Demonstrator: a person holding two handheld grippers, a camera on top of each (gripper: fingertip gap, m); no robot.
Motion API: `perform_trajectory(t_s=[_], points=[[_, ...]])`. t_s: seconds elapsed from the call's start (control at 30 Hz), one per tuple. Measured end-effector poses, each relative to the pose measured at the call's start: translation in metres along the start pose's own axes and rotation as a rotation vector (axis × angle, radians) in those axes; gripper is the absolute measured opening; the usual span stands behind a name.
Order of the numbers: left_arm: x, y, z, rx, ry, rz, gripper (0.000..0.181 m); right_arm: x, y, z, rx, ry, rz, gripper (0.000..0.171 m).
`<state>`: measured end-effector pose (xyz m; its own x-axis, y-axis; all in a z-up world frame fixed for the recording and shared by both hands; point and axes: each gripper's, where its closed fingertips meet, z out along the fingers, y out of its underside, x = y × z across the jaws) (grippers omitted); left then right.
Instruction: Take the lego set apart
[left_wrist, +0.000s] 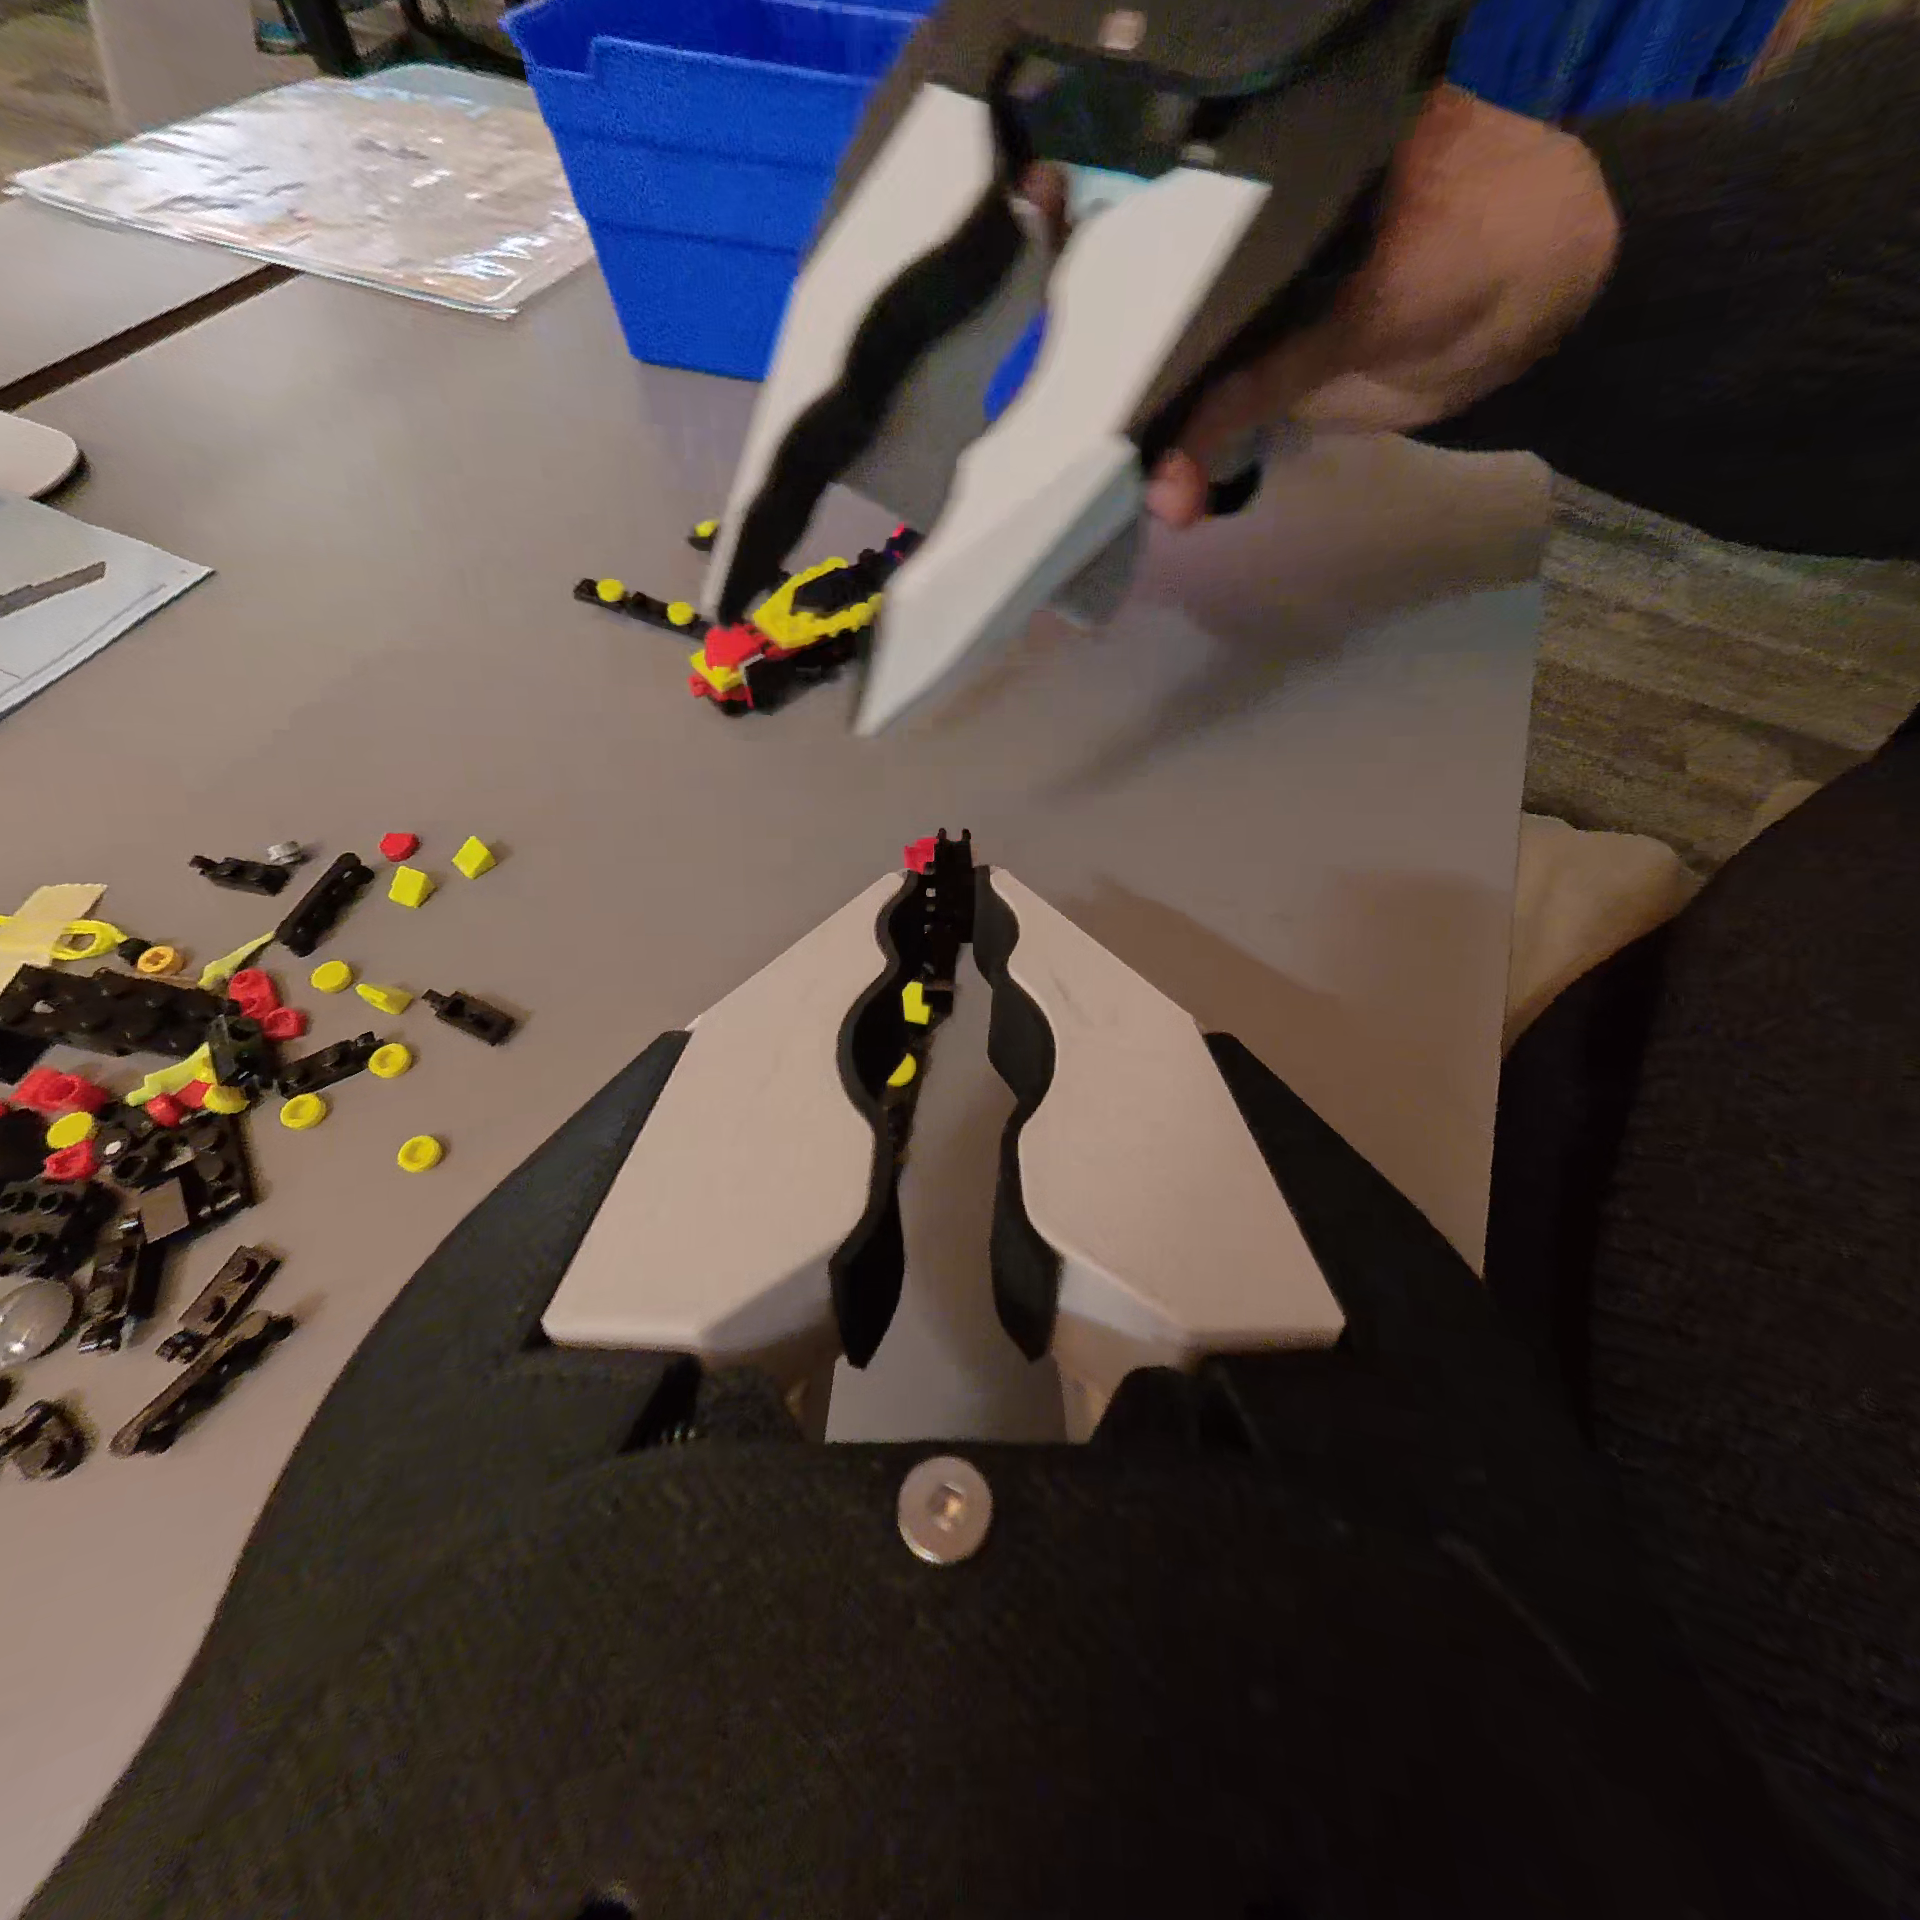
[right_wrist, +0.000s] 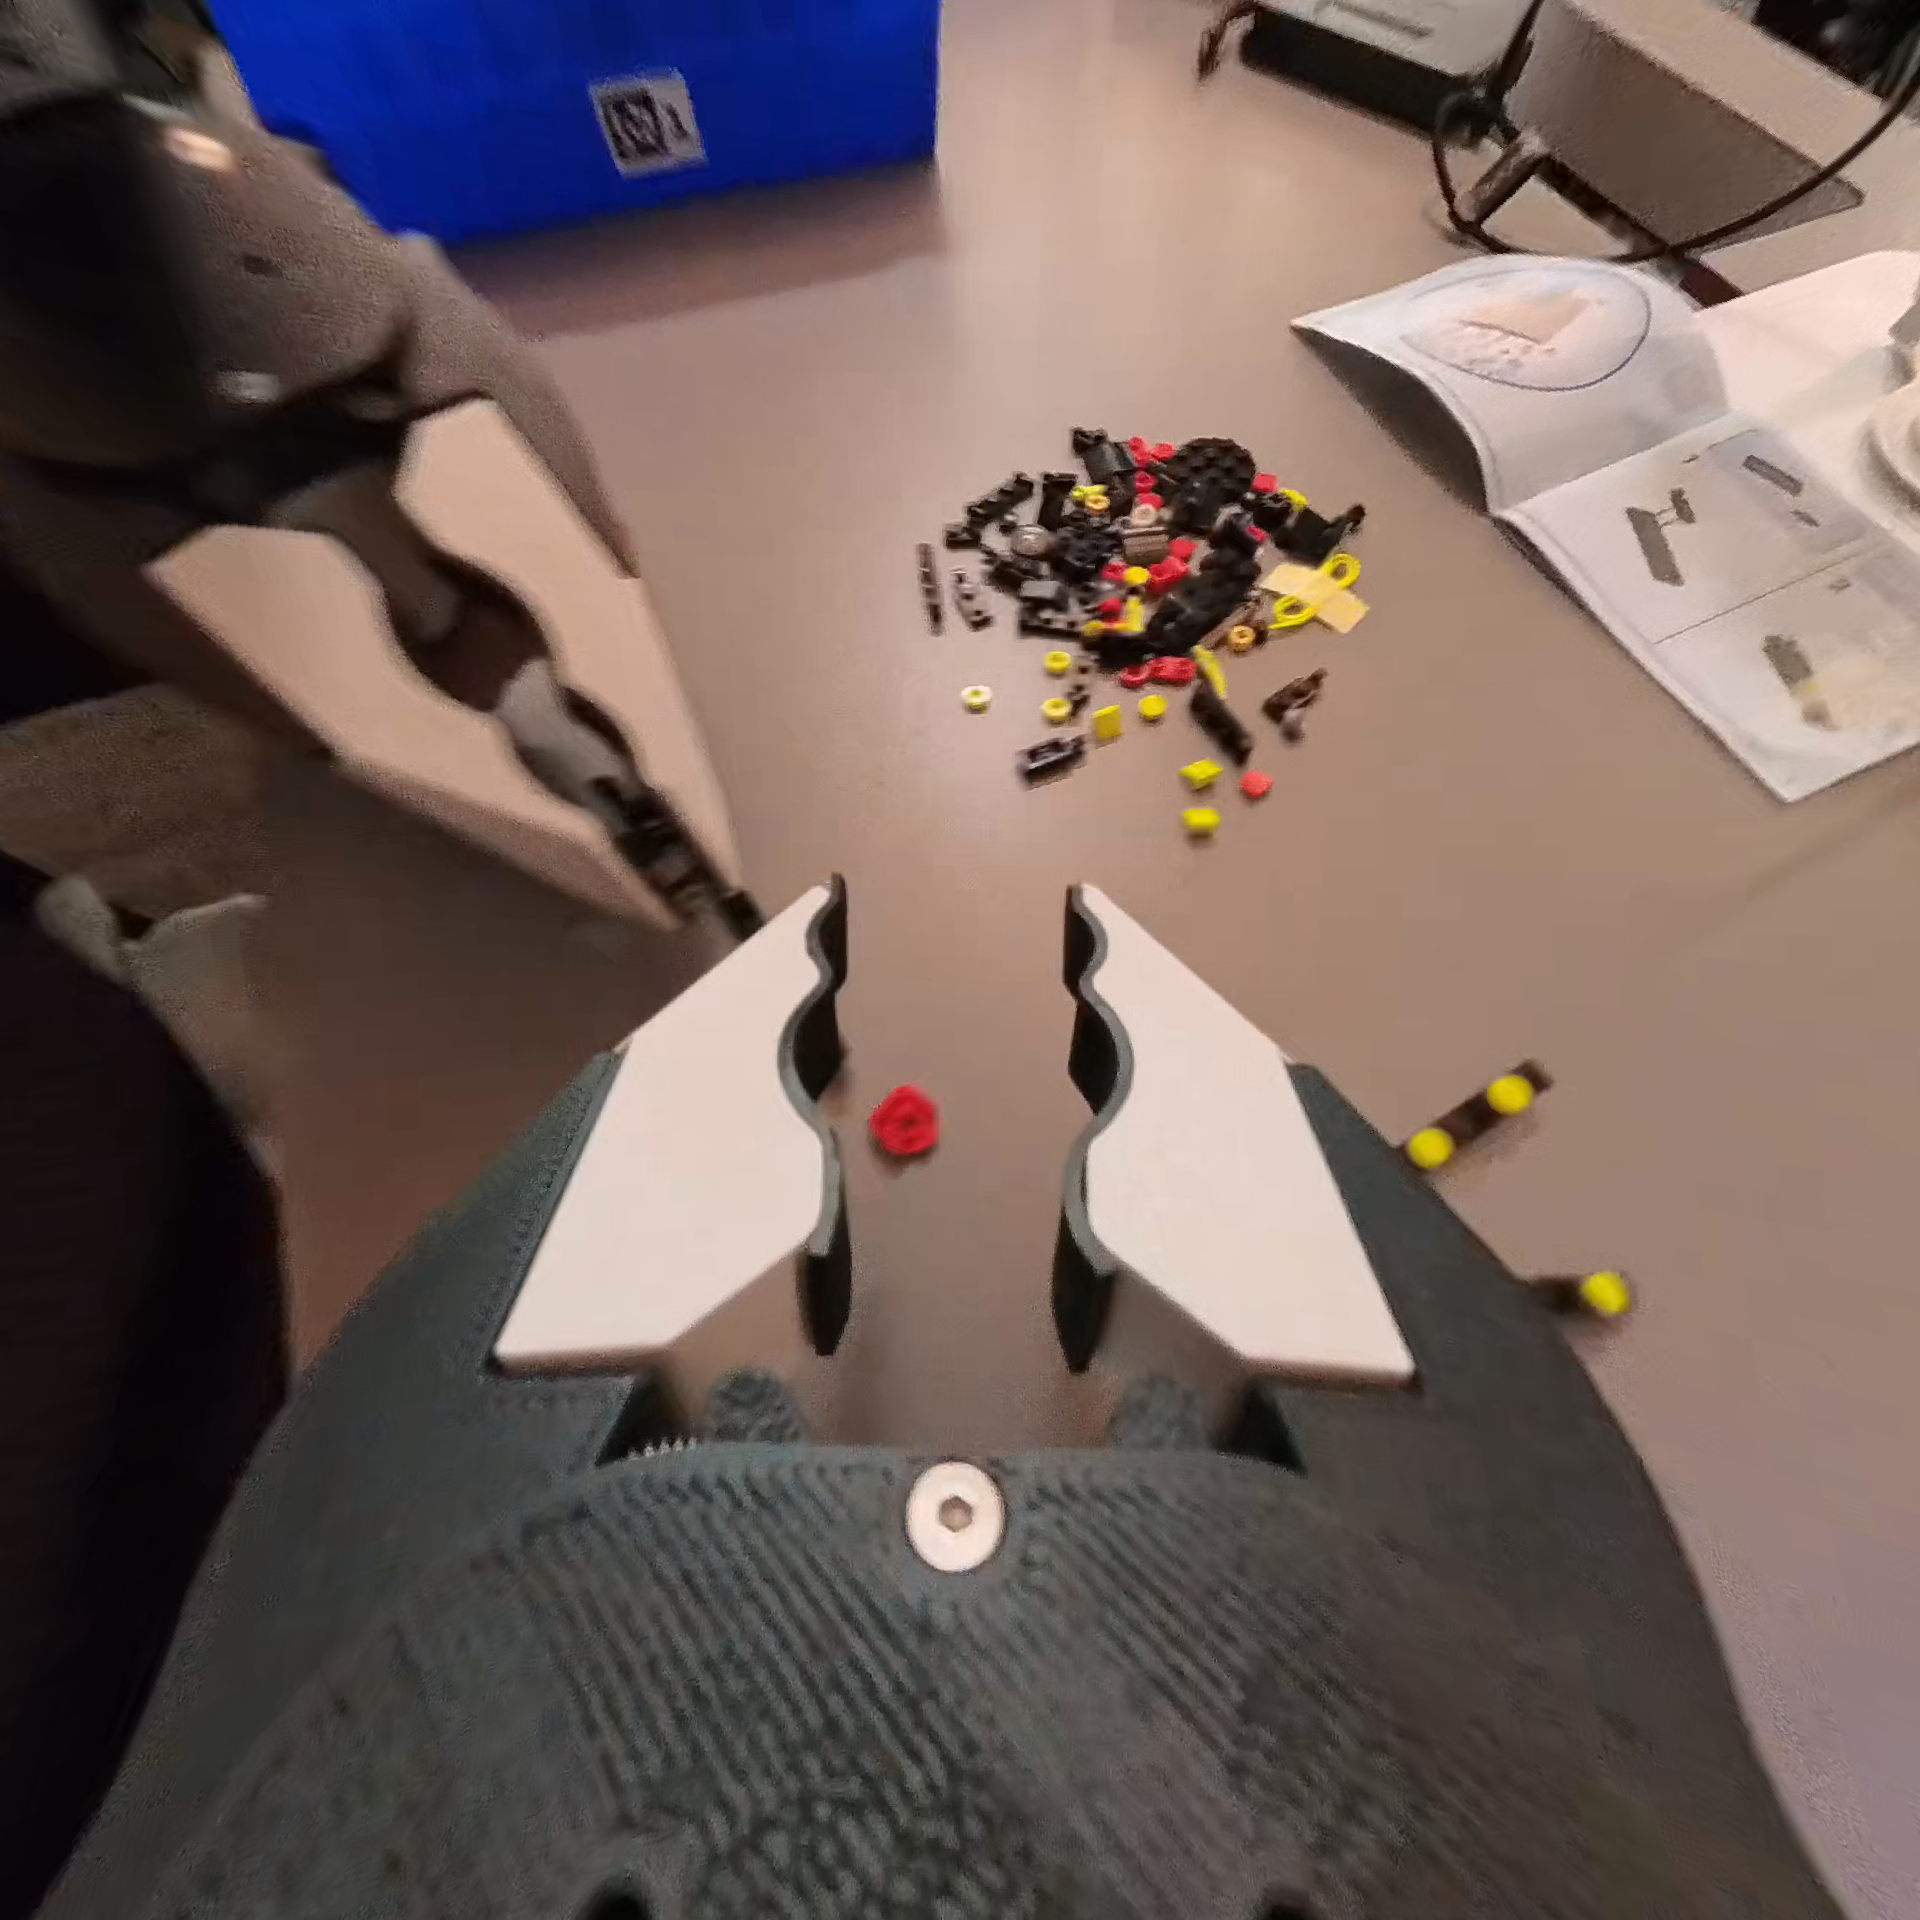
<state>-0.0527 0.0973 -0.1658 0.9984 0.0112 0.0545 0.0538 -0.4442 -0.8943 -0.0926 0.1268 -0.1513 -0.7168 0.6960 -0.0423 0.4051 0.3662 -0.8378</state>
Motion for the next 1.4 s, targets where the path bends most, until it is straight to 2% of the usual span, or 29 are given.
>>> perform_trajectory(t_s=[0.03,0.1,0.17,0.27,0.37,0.47,0.6,0.77,0.93,0.97,1.03,1.13,1.2,1.4], points=[[0.003,0.000,0.002,0.002,0.015,-0.002,0.007,-0.012,0.003,-0.009,0.044,-0.011,0.005,0.043],[0.011,-0.002,0.005,0.009,0.058,-0.017,0.007,-0.042,0.009,-0.021,0.104,-0.086,-0.046,0.049],[0.021,-0.003,0.008,0.018,0.111,-0.035,0.007,-0.071,0.016,-0.029,0.115,-0.161,-0.189,0.052],[0.032,-0.001,0.011,0.007,0.187,-0.071,0.011,-0.069,0.023,-0.026,0.058,-0.066,-0.413,0.048],[0.040,-0.003,0.011,0.016,0.259,-0.140,0.010,-0.070,0.025,-0.022,0.044,-0.060,-0.456,0.034],[0.031,-0.006,0.009,0.026,0.233,-0.198,0.001,-0.068,0.036,-0.018,-0.012,-0.058,-0.444,0.034],[0.015,-0.001,0.000,0.013,0.176,-0.161,0.006,-0.062,0.046,-0.017,-0.057,-0.061,-0.408,0.033],[0.008,0.014,-0.001,-0.058,0.119,-0.091,0.006,-0.063,0.072,-0.001,-0.188,-0.114,-0.251,0.034],[0.007,0.025,0.006,-0.125,0.092,-0.055,0.006,-0.076,0.075,0.022,-0.195,-0.152,-0.051,0.031],[0.008,0.027,0.006,-0.132,0.088,-0.046,0.006,-0.078,0.073,0.024,-0.180,-0.159,-0.027,0.027],[0.011,0.027,0.006,-0.131,0.097,-0.032,0.009,-0.077,0.074,0.026,-0.189,-0.155,-0.009,0.007],[0.021,0.027,0.007,-0.132,0.150,-0.009,0.021,-0.077,0.074,0.021,-0.201,-0.178,-0.034,0.007],[0.030,0.028,0.007,-0.134,0.189,0.005,0.036,-0.076,0.069,0.014,-0.178,-0.202,-0.041,0.007],[0.046,0.022,0.008,-0.099,0.214,0.118,0.036,-0.081,0.048,-0.011,-0.046,-0.349,0.007,0.007]])
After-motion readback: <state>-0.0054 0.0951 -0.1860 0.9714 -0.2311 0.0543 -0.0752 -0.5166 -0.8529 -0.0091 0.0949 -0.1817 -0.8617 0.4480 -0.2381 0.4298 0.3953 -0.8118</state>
